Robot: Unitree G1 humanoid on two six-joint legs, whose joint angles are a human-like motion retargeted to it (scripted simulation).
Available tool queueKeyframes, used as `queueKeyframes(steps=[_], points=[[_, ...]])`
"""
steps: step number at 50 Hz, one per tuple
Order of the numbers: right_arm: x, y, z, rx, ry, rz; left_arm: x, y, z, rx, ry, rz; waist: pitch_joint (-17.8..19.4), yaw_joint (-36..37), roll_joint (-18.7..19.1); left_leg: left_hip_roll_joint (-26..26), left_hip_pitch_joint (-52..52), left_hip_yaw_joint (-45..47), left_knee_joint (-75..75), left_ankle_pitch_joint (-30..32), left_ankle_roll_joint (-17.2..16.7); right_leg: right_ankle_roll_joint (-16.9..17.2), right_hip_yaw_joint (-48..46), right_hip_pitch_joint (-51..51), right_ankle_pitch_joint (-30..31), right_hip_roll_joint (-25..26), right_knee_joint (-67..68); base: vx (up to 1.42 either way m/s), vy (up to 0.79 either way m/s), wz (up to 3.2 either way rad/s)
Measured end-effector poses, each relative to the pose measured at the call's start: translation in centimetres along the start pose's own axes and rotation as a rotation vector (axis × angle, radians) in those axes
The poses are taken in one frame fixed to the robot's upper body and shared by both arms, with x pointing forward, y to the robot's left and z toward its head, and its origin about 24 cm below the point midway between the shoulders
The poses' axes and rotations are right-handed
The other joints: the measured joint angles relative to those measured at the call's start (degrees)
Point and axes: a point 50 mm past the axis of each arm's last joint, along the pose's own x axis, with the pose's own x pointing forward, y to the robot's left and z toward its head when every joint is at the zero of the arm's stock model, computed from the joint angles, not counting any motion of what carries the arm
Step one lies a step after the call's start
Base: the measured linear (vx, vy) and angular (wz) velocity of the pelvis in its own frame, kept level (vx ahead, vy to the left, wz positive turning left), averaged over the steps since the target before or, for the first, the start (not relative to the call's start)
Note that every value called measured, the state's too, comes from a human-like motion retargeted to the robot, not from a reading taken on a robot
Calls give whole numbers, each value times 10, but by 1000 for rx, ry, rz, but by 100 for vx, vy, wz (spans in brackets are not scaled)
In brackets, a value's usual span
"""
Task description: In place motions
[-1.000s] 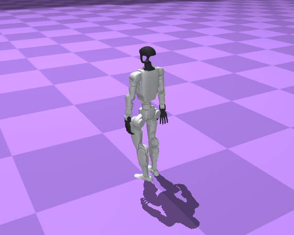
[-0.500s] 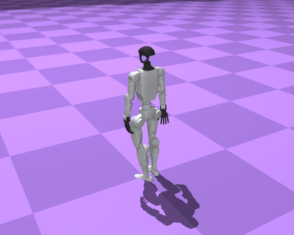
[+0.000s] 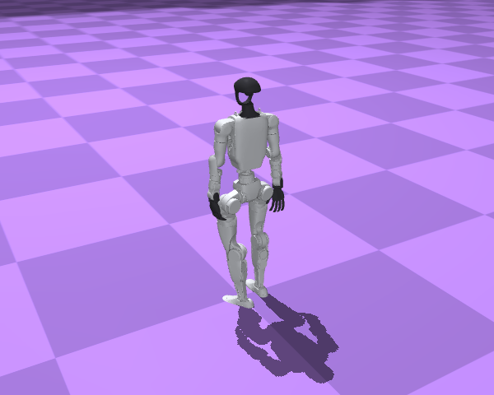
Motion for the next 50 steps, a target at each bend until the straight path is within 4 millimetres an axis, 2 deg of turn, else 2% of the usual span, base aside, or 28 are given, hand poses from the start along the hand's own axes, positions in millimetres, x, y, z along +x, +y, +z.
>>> queueKeyframes(steps=[8,13,16,17,18,20,25,28,34,40,45,50], points=[[0,-1,1,-5,-2,10,0,6,-11,35,21,57,-2,-1,-15,8,-18,11,73,-20,-6,-7,13,9,-1,-4,-1,1,1,5],[-2,-5,2,-17,0,0,0,8,-20,4,46,112,-17,-129,-7,13,-46,-120,142,-39,-20,-7,-121,17,-14,-16,-18,0,5,215],[-2,-6,0,-17,8,-6,0,7,-23,-44,44,142,-20,-159,-6,10,-48,-151,158,-36,-19,-8,-155,20,-17,-20,-21,1,6,72],[-2,-7,-1,-20,11,-7,0,6,-24,-64,39,151,-17,-135,-11,11,-48,-124,164,-32,-16,-10,-129,21,-14,-20,-20,4,7,-317],[-3,-8,0,-28,15,-8,1,4,-25,-90,35,158,-9,-54,-25,14,-51,-37,174,-21,-7,-14,-44,23,-5,-17,-16,6,7,-465],[-3,-7,-2,-27,19,-7,1,3,-28,-101,47,177,-1,21,-36,14,-39,42,167,-14,-2,-18,33,26,3,-15,-12,5,6,-330],[-2,-5,-4,-5,13,-6,0,6,-38,-67,81,227,-10,2,-17,19,-30,26,140,-29,-12,-24,22,27,0,2,-17,1,2,6],[-2,-5,-6,17,13,-6,0,5,-43,-68,104,193,-13,1,-10,22,-30,28,135,-31,-13,-27,24,27,-1,9,-18,0,0,0],[-2,-5,-7,48,17,-2,-1,5,-42,-32,127,73,-10,4,-24,25,-62,23,202,0,-3,-24,11,27,2,-10,-18,-1,1,8],[-4,-12,-7,-16,20,-36,0,2,-41,-38,114,33,-7,-20,-24,32,-73,-4,241,13,-2,-17,-36,33,1,-20,-20,-1,5,37],[-4,-14,-10,-11,28,-61,1,-3,-47,-54,125,27,-10,-1,-19,23,-54,17,205,7,-6,-20,-13,35,2,-14,-19,3,4,-39],[-4,-12,-15,45,42,-42,-1,-1,-48,30,167,18,-9,40,-8,11,-31,47,152,-9,-9,-26,26,36,4,4,-20,1,2,-61]])
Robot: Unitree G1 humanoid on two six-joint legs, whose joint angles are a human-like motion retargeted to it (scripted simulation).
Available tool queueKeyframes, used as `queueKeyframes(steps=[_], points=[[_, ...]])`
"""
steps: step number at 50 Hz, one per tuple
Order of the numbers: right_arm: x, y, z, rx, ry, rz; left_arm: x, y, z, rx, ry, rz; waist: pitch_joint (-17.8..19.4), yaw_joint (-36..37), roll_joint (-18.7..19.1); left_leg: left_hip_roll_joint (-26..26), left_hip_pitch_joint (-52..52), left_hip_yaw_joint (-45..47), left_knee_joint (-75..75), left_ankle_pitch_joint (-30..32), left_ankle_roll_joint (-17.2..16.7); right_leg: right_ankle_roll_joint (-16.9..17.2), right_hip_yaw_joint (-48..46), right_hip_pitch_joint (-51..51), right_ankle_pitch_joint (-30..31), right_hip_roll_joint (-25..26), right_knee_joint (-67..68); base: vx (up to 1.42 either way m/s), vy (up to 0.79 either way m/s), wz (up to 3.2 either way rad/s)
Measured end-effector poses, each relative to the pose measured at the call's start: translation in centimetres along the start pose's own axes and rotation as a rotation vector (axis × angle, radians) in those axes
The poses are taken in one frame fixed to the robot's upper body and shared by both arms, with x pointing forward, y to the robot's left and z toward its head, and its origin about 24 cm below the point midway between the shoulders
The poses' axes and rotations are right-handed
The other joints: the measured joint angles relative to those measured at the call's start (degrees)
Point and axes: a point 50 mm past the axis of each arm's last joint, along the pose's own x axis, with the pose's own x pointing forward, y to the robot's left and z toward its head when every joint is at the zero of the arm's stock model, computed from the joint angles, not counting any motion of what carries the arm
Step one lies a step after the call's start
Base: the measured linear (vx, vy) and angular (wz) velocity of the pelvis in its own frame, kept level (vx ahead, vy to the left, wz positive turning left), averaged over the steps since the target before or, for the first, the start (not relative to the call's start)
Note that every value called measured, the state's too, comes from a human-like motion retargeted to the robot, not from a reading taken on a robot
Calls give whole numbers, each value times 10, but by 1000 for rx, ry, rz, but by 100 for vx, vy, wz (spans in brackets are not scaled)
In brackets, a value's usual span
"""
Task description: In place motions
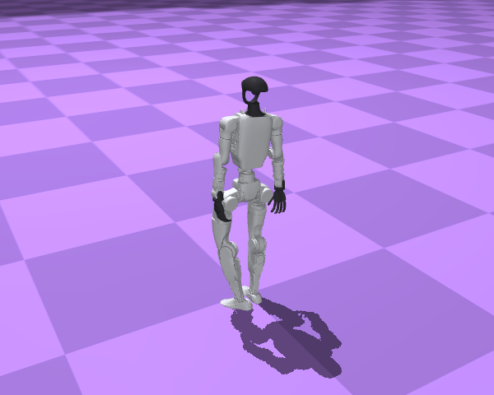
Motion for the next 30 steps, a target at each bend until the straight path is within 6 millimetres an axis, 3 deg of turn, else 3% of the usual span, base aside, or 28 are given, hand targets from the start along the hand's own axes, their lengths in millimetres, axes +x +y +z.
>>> queueKeyframes(steps=[10,15,25,30], points=[[1,3,-3,12,3,2,-2,7,10,90,-10,28,14,110,-3,-23,9,87,-59,-15,28,-5,85,8,6,14,3,-2,-1,-66],[0,0,3,-17,-12,-4,-3,8,11,81,-10,27,17,76,-1,-35,3,34,-69,-10,35,-6,34,8,1,14,-1,-4,-4,92],[-1,-4,12,-102,-31,-30,-1,4,-2,-18,5,3,14,-30,-4,-29,-13,-107,-55,-14,11,10,-97,1,-10,-15,-3,-3,-3,119],[-1,-3,14,-109,-34,-13,0,3,-5,-48,9,8,16,-38,-9,-32,-15,-126,-56,-13,9,13,-115,2,-10,-21,-6,-3,-2,38]])
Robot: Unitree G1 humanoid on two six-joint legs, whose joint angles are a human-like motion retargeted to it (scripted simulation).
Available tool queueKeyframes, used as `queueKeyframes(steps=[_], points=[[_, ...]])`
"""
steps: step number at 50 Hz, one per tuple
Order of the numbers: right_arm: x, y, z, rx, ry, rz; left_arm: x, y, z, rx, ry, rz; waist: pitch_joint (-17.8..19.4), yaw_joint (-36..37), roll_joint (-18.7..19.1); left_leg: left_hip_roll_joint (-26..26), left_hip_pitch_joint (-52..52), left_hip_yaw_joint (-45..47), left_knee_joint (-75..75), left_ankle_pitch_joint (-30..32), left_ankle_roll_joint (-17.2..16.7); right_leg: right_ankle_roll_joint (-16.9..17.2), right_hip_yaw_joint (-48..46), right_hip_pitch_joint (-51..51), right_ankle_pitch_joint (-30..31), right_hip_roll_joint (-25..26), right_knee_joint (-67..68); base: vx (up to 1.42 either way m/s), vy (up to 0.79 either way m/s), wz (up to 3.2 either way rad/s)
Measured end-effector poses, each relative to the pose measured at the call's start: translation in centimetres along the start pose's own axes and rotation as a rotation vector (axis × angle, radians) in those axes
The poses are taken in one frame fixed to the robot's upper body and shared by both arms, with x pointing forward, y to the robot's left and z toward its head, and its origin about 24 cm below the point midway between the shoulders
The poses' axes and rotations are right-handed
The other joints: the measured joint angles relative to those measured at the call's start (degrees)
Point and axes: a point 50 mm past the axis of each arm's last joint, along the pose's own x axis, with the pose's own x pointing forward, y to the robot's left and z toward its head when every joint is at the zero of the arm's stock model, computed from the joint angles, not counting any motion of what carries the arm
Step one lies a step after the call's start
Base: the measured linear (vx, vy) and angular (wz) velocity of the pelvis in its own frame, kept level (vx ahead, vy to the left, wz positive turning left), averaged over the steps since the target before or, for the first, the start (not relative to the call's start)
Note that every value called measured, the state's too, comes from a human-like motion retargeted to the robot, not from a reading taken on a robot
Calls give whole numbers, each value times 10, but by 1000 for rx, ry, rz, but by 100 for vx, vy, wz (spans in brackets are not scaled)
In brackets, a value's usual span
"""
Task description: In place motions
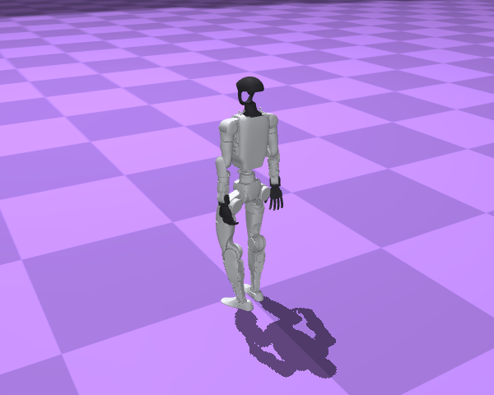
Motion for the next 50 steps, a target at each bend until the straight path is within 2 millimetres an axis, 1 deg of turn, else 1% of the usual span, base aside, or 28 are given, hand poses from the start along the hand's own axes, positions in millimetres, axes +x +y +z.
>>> queueKeyframes(steps=[4,11,19,23,25,27,31,35,38,45,50], points=[[0,1,1,-7,-1,14,0,-1,1,3,-2,-7,1,-8,-1,-6,0,-13,-3,1,4,2,-14,1,-1,-2,-2,-2,-1,25],[0,2,0,-30,9,20,0,-2,4,19,-8,-12,2,-5,-2,-6,-9,-9,5,3,5,3,-10,0,0,-6,-1,0,0,0],[1,5,-3,-32,20,26,-3,8,6,88,7,28,-5,-24,-21,27,-38,-27,58,-12,-45,4,-15,-4,-1,-31,0,0,0,5],[1,6,-5,-32,30,27,-4,12,6,106,13,36,-9,-5,-28,42,-49,-5,82,-20,-57,6,10,-5,-1,-37,1,2,-1,-55],[2,7,-7,-27,35,28,-4,13,7,109,13,40,-9,11,-30,46,-50,12,86,-20,-57,7,26,-5,-1,-37,2,2,0,-74],[2,8,-9,-17,38,30,-4,13,8,110,11,43,-7,27,-28,43,-44,30,76,-16,-48,7,42,-4,-1,-32,2,2,0,-73],[2,9,-12,0,47,36,-3,10,9,93,-3,40,-2,57,-18,23,-20,66,35,-2,-15,5,69,-2,3,-16,2,2,0,-59],[1,7,-14,2,54,35,-2,4,14,68,-31,29,-1,23,-9,9,-15,32,25,-1,-5,4,31,0,2,-13,1,1,1,70],[1,5,-14,-10,56,33,-2,3,17,69,-42,25,1,29,-10,6,-14,37,22,2,-1,4,35,1,2,-14,2,0,0,0],[-3,-5,-12,-62,39,44,-5,15,24,119,-66,75,-1,12,-8,4,-19,11,27,1,-4,5,13,3,-2,-16,1,0,0,27],[-7,-13,-7,-91,-2,115,-10,29,31,122,-117,128,0,12,-10,3,-21,8,29,1,-4,6,10,2,-2,-18,2,0,0,0]])
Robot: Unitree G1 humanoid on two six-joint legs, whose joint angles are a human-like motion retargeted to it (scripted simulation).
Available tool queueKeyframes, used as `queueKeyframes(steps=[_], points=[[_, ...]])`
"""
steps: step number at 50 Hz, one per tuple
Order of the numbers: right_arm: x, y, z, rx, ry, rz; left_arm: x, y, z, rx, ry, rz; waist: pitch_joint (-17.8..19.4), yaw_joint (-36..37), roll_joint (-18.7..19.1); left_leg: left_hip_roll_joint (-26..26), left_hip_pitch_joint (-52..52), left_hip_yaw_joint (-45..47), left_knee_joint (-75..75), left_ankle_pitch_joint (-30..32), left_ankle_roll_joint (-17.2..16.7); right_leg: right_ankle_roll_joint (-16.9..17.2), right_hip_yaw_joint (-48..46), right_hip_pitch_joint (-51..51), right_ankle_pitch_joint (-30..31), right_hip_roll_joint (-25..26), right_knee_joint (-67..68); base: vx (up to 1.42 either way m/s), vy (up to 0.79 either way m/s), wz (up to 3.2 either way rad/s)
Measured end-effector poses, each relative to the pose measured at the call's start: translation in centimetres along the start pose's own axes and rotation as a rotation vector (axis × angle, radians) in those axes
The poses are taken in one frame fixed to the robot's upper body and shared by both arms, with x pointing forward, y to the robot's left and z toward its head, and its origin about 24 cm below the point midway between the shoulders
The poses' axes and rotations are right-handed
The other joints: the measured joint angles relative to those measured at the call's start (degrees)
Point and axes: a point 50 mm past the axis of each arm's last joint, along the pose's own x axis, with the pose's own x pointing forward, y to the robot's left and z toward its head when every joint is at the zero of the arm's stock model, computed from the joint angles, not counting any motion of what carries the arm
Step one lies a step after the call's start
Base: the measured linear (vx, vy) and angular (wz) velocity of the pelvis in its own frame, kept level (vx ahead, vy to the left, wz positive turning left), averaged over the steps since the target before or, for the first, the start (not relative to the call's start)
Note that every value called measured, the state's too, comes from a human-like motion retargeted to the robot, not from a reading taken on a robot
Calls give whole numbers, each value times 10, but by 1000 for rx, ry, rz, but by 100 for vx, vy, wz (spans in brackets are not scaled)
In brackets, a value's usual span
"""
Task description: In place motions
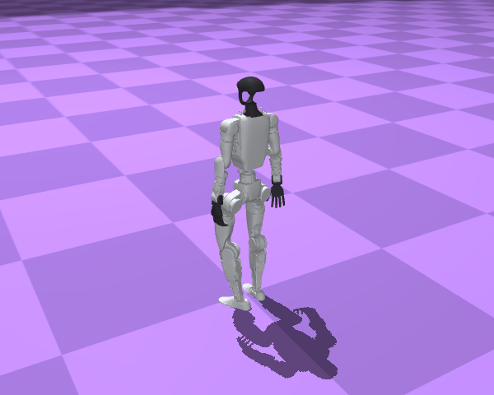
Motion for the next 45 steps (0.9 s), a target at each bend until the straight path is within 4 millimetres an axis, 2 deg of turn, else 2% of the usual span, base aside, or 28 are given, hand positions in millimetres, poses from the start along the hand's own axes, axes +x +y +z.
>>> queueKeyframes(steps=[5,12,15,20,25,38,42,45], points=[[-4,-1,7,4,-65,123,-3,12,11,-3,-86,15,2,0,-2,0,-1,-2,1,1,0,0,-1,-1,-1,-1,2,0,0,0],[-4,9,12,-15,-89,263,-7,13,29,69,-150,-149,4,2,-6,-2,-4,-11,2,3,0,0,-7,1,-3,-3,3,0,0,3],[-2,15,11,-54,-64,283,-9,13,34,145,-137,-191,4,-4,-8,-5,-10,-23,5,5,0,2,-17,1,-4,-7,4,0,-1,31],[1,15,13,-58,-61,227,-10,18,40,209,-151,-162,4,0,-10,-7,-10,-23,4,6,0,1,-17,1,-3,-7,3,0,0,4],[-2,11,12,-92,-52,253,-11,19,38,206,-155,-185,1,0,-12,-7,-11,-21,3,7,0,1,-14,-2,-3,-8,4,0,0,0],[0,13,14,-106,-39,240,-8,7,24,80,-144,-249,-6,-1,-17,-14,0,-16,-11,18,-8,7,19,-11,1,-14,5,1,0,-14],[2,12,13,-44,-31,152,-7,4,21,20,-140,-266,-4,-2,-11,-15,8,-15,-22,20,-5,7,23,-8,1,-11,2,0,0,0],[5,11,12,-1,-6,30,-4,-6,14,-93,-125,-249,-5,-13,-2,-16,20,-10,-42,19,3,8,22,-7,0,-6,1,0,0,0]])
